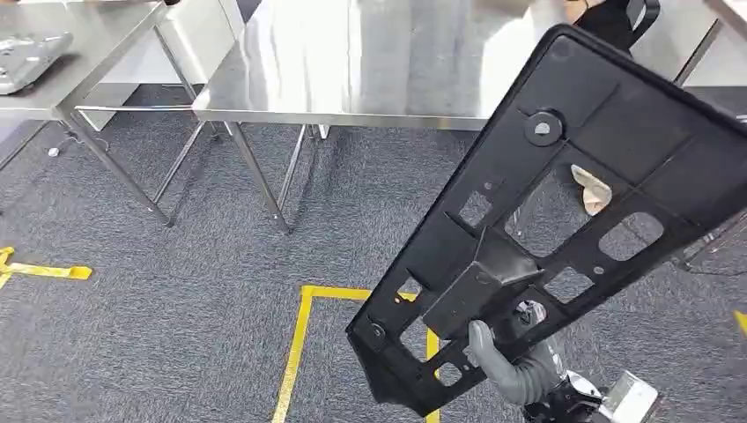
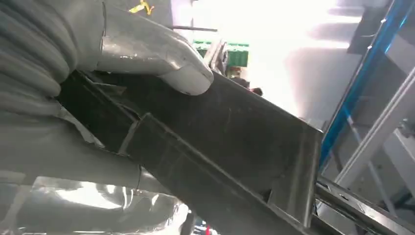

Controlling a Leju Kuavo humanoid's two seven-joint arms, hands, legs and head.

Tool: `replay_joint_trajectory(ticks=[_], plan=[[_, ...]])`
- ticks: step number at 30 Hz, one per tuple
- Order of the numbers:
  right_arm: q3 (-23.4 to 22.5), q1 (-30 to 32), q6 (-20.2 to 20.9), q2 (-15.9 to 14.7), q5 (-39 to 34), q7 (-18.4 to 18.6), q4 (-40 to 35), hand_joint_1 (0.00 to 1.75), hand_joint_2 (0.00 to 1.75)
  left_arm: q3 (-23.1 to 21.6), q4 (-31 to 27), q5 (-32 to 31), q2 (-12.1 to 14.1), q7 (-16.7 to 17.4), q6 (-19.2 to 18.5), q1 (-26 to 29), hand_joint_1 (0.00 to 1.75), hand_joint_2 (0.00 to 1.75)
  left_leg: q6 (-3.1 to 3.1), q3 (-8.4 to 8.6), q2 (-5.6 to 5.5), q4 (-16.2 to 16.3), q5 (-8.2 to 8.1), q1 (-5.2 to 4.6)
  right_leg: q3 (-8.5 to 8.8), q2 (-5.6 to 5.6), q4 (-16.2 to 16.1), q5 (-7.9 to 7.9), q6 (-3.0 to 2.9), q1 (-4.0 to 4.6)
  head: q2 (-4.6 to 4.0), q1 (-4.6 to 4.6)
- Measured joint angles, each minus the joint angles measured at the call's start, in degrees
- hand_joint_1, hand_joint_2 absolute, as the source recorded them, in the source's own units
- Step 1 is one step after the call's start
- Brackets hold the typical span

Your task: Take the parts from the cabinet and place them on the table.

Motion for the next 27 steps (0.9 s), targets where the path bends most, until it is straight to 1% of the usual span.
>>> replay_joint_trajectory(ticks=[1, 2, 3, 4, 5, 6, 7, 8, 9, 10, 11, 12, 13, 14, 15, 16, 17, 18, 19, 20, 21, 22, 23, 24, 25, 26, 27], plan=[[-0.1, 0.1, 0.0, 0.1, 0.0, 0.0, -0.3, 1.75, 1.75, 0.0, 0.0, 0.0, -0.1, 0.0, 0.0, -0.4, 0.00, 1.75, 0.65, -2.11, 1.21, 3.8, 1.84, -0.15, 0.52, -0.49, -0.5, -0.25, -0.41, 0.29, 0.00, -0.95], [-0.2, 0.0, 0.0, 0.1, 0.1, 0.0, -0.4, 1.75, 1.75, 0.0, 0.0, 0.0, -0.1, 0.0, 0.0, -0.7, 0.00, 1.75, 1.39, -5.74, 2.28, 8.8, 2.61, -0.47, 1.12, -0.57, -0.8, -0.71, -0.03, 0.62, 0.00, -1.38], [-0.2, 0.0, 0.0, 0.1, 0.1, -0.1, -0.6, 1.75, 1.75, 0.0, 0.0, 0.0, -0.1, -0.1, 0.0, -0.7, 0.00, 1.75, 1.82, -9.94, 2.80, 13.9, 2.40, -0.99, 1.78, -0.65, -1.3, -1.12, -0.18, 0.89, 0.00, -1.32], [-0.2, 0.0, 0.0, 0.1, 0.2, 0.0, -0.6, 1.75, 1.75, 0.0, 0.0, -0.1, -0.2, -0.1, 0.0, -0.7, 0.00, 1.75, 2.53, -13.43, 2.76, 17.4, 1.04, -1.65, 2.71, -0.65, -2.0, -1.41, -0.60, 1.44, 0.00, -1.36], [-0.2, 0.1, 0.0, 0.1, 0.3, 0.0, -0.6, 1.75, 1.75, 0.0, 0.0, -0.3, -0.3, -0.1, 0.0, -0.5, 0.00, 1.75, 3.21, -16.07, 2.72, 19.3, -0.92, -2.43, 3.79, -0.61, -2.7, -1.93, -0.78, 2.01, 0.00, -1.38], [-0.2, 0.1, -0.1, 0.1, 0.3, 0.0, -0.7, 1.75, 1.75, 0.0, 0.0, -0.4, -0.3, -0.1, 0.0, -0.3, 0.00, 1.75, 4.30, -17.71, 2.68, 19.4, -2.27, -3.32, 4.96, -0.47, -3.4, -2.33, -1.16, 2.60, 0.00, -1.43], [-0.2, 0.1, -0.1, 0.1, 0.3, 0.0, -0.7, 1.75, 1.75, 0.0, 0.0, -0.4, -0.3, -0.1, 0.0, -0.2, 0.00, 1.75, 5.63, -18.54, 2.57, 17.9, -3.05, -4.43, 6.45, -0.30, -4.2, -2.89, -1.53, 3.36, 0.00, -1.49], [-0.2, 0.1, -0.2, 0.1, 0.4, 0.0, -0.7, 1.75, 1.75, 0.0, 0.0, -0.4, -0.3, -0.1, 0.0, -0.1, 0.00, 1.75, 7.11, -18.51, 2.40, 15.5, -2.86, -5.47, 7.37, -0.28, -5.0, -3.33, -1.94, 4.00, 0.00, -1.49], [-0.2, 0.1, -0.2, 0.1, 0.4, 0.1, -0.7, 1.75, 1.75, 0.0, 0.0, -0.4, -0.3, -0.1, 0.0, -0.1, 0.00, 1.75, 9.73, -17.90, 1.89, 11.0, -0.82, -7.16, 9.33, -0.30, -6.2, -3.97, -2.43, 5.07, 0.00, -1.56], [-0.2, 0.1, -0.2, 0.2, 0.4, 0.1, -0.7, 1.75, 1.75, 0.0, 0.1, -0.5, -0.2, -0.1, 0.0, 0.1, 0.00, 1.75, 12.55, -16.98, 1.04, 6.3, 4.14, -8.97, 11.10, -0.35, -7.5, -4.49, -3.05, 5.44, 0.00, -1.67], [-0.2, 0.0, -0.2, 0.2, 0.4, 0.2, -0.6, 1.75, 1.75, 0.0, 0.2, -0.6, 0.8, 0.1, 0.0, 0.3, 0.00, 1.75, 15.42, -15.39, -0.29, 1.3, 13.27, -11.09, 12.41, -0.20, -8.4, -5.04, -3.37, 5.34, -0.02, -0.22], [-0.2, -0.2, -0.1, 0.0, 0.6, 0.4, -0.6, 1.75, 1.75, 0.0, 0.1, -0.6, 0.1, 0.0, 0.1, 0.7, 0.00, 1.75, 15.89, -14.62, -2.38, 0.5, 15.34, -11.12, 13.72, 0.67, -10.0, -5.64, -3.40, 5.93, 0.00, 0.02], [-0.2, -0.1, -0.1, 0.4, 0.5, 0.5, -0.8, 1.75, 1.75, 0.0, 0.2, -0.6, 0.5, 0.2, 0.2, 0.7, 0.00, 1.75, 15.22, -13.18, -1.14, 0.1, 13.73, -11.32, 15.31, 0.40, -12.2, -5.87, -3.76, 6.22, 0.00, -0.34], [-0.2, 0.0, -0.1, 0.4, 0.5, 0.5, -0.9, 1.75, 1.75, 0.0, 0.2, -0.6, 0.7, 0.1, 0.2, 0.6, 0.00, 1.75, 14.94, -12.01, -1.32, -0.9, 13.18, -11.34, 16.73, 0.77, -11.5, -4.71, -3.51, 6.05, 0.00, -0.60], [-0.3, -0.3, -0.2, 0.3, 0.5, 0.5, -1.2, 1.75, 1.75, 0.0, 0.1, -0.5, 0.2, 0.1, 0.2, 0.5, 0.00, 1.75, 14.75, -10.29, -1.03, -1.5, 12.09, -11.34, 16.41, 0.75, -9.4, -2.61, -2.35, 6.04, 0.00, -0.86], [-0.3, -0.4, -0.2, 0.4, 0.5, 0.5, -1.2, 1.75, 1.75, 0.0, 0.1, -0.5, 0.4, 0.1, 0.1, 0.3, 0.00, 1.75, 14.48, -8.68, -1.09, -2.3, 11.88, -10.74, 15.12, 0.61, -6.0, -1.71, -1.90, 6.11, 0.00, -1.08], [-0.3, -0.6, -0.2, 0.3, 0.4, 0.5, -1.2, 1.75, 1.75, 0.0, 0.1, -0.5, 0.2, 0.1, 0.1, 0.3, 0.00, 1.75, 13.97, -6.93, -1.06, -2.7, 10.66, -10.64, 12.20, 0.04, -0.3, -0.41, -1.74, 6.26, -0.09, -1.14], [-0.3, -0.8, -0.2, 0.3, 0.4, 0.5, -1.2, 1.75, 1.75, 0.0, 0.1, -0.5, 0.1, 0.1, 0.1, 0.1, 0.00, 1.75, 13.85, -5.73, -1.03, -2.9, 9.63, -10.54, 8.61, -0.09, 4.3, -0.78, -2.01, 6.32, -0.02, -1.12], [-0.3, -0.7, -0.2, 0.3, 0.5, 0.5, -1.2, 1.75, 1.75, 0.0, 0.1, -0.5, 0.0, 0.1, 0.1, 0.1, 0.00, 1.75, 13.78, -4.57, -1.09, -3.1, 8.58, -10.50, 5.56, -0.13, 7.1, -2.63, -2.72, 6.24, -0.02, -1.06], [-0.3, -0.5, -0.2, 0.3, 0.5, 0.6, -1.2, 1.75, 1.75, 0.0, 0.1, -0.5, -0.3, 0.1, 0.0, 0.1, 0.00, 1.75, 13.65, -3.04, -1.10, -3.3, 7.22, -10.38, 2.24, -0.14, 8.6, -6.16, -3.75, 6.11, 0.00, -1.03], [-0.3, -0.5, -0.2, 0.2, 0.5, 0.6, -1.2, 1.75, 1.75, 0.0, 0.1, -0.7, -0.4, 0.1, 0.1, 0.4, 0.00, 1.75, 13.44, -1.50, -1.17, -3.3, 5.93, -10.33, -0.10, -0.15, 8.5, -9.26, -3.96, 5.97, 0.00, -1.10], [-0.3, -0.5, -0.2, 0.2, 0.5, 0.6, -1.2, 1.75, 1.75, 0.0, 0.1, -0.7, -0.5, 0.1, 0.1, 0.4, 0.00, 1.75, 13.28, 0.00, -1.26, -3.3, 4.70, -10.24, -1.82, -0.16, 7.4, -11.53, -3.76, 5.82, 0.00, -1.06], [-0.3, -0.4, -0.2, 0.2, 0.5, 0.6, -1.2, 1.75, 1.75, 0.0, 0.1, -0.7, -0.5, 0.2, 0.2, 0.5, 0.00, 1.75, 13.13, 1.71, -1.40, -3.3, 3.41, -10.23, -3.28, -0.16, 5.3, -12.10, -3.12, 5.59, 0.00, -1.10], [-0.3, -0.4, -0.2, 0.2, 0.5, 0.6, -1.2, 1.75, 1.75, 0.0, 0.1, -0.7, -0.5, 0.2, 0.2, 0.6, 0.00, 1.75, 13.05, 3.33, -1.47, -3.3, 2.12, -10.23, -4.40, -0.16, 2.6, -10.51, -2.12, 5.38, 0.00, -1.01], [-0.3, -0.3, -0.2, 0.2, 0.5, 0.6, -1.2, 1.75, 1.75, 0.0, 0.1, -0.7, -0.5, 0.2, 0.2, 0.6, 0.00, 1.75, 12.99, 4.92, -1.52, -3.3, 0.78, -10.23, -5.37, -0.15, -0.8, -5.37, -0.40, 5.01, 0.00, -1.08], [-0.3, -0.2, -0.2, 0.1, 0.5, 0.6, -0.9, 1.75, 1.75, 0.0, 0.3, -0.7, -0.5, 0.2, 0.2, 1.2, 0.00, 1.75, 12.88, 5.14, -1.60, -3.4, -0.56, -10.31, -5.99, -0.39, -3.6, 4.17, 1.86, 4.81, 0.00, -0.97], [-0.3, 0.1, -0.3, 0.0, 0.4, 0.6, -0.8, 1.75, 1.75, 0.0, 0.5, -0.7, -0.5, 0.2, 0.2, 1.2, 0.00, 1.75, 12.71, 7.07, -1.58, -2.9, -1.97, -10.32, -5.62, -0.71, -5.9, 10.40, 2.68, 4.83, -0.02, -1.37]])
